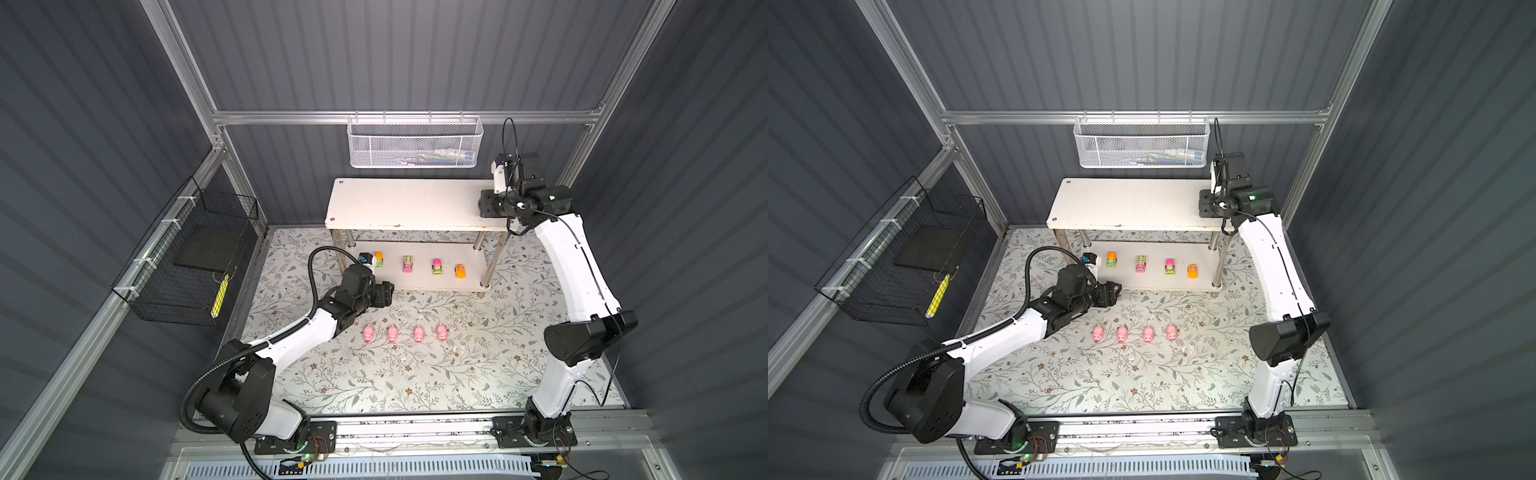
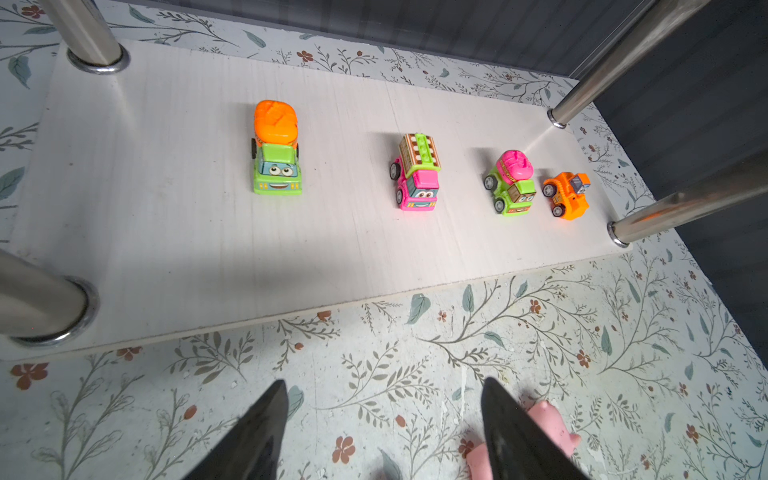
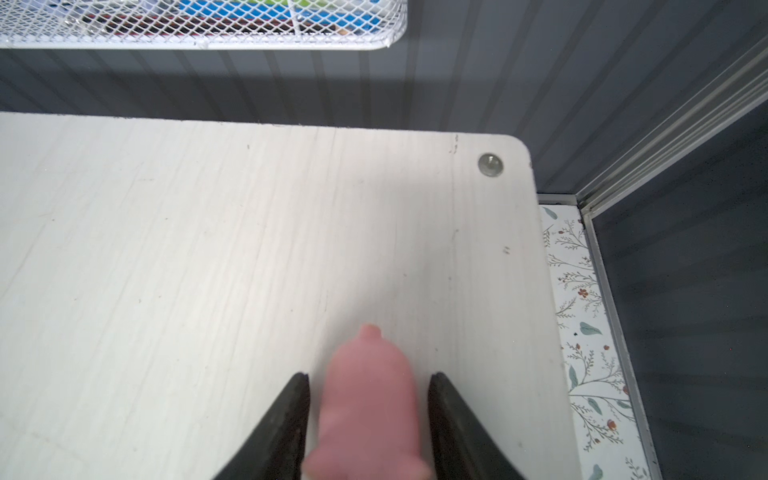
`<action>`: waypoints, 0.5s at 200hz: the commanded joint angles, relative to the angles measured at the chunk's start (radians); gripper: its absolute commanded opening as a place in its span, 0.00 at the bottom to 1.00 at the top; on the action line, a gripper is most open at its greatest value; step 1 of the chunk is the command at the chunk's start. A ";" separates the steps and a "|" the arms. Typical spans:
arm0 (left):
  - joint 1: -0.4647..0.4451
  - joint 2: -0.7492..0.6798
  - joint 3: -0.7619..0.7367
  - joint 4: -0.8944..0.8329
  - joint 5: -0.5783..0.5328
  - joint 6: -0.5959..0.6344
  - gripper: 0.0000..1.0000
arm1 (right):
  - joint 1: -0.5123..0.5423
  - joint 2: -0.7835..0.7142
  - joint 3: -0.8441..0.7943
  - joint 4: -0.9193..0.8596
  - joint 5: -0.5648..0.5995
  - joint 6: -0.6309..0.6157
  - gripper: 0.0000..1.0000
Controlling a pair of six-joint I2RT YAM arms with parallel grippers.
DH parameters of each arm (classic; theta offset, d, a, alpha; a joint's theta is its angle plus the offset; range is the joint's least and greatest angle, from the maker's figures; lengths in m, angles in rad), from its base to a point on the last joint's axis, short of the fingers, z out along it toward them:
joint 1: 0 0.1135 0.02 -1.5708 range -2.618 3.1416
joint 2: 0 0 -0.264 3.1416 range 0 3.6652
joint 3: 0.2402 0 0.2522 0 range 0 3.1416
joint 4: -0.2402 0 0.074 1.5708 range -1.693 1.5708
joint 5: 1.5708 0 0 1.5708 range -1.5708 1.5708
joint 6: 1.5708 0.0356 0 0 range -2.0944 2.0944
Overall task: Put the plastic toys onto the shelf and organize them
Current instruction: 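Lower the pig onto the top shelf's far corner and open the right gripper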
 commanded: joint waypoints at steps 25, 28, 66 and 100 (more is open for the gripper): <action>-0.003 0.018 -0.001 0.014 0.012 -0.009 0.73 | -0.005 -0.075 -0.015 0.056 0.023 -0.007 0.59; -0.003 0.018 0.000 0.014 0.012 -0.009 0.73 | -0.005 -0.079 -0.018 0.060 0.024 -0.006 0.60; -0.003 0.016 0.004 0.008 0.007 -0.009 0.73 | -0.005 -0.177 -0.108 0.109 0.041 -0.001 0.65; -0.003 0.013 0.005 0.002 0.004 -0.006 0.74 | -0.004 -0.351 -0.316 0.211 0.038 0.017 0.68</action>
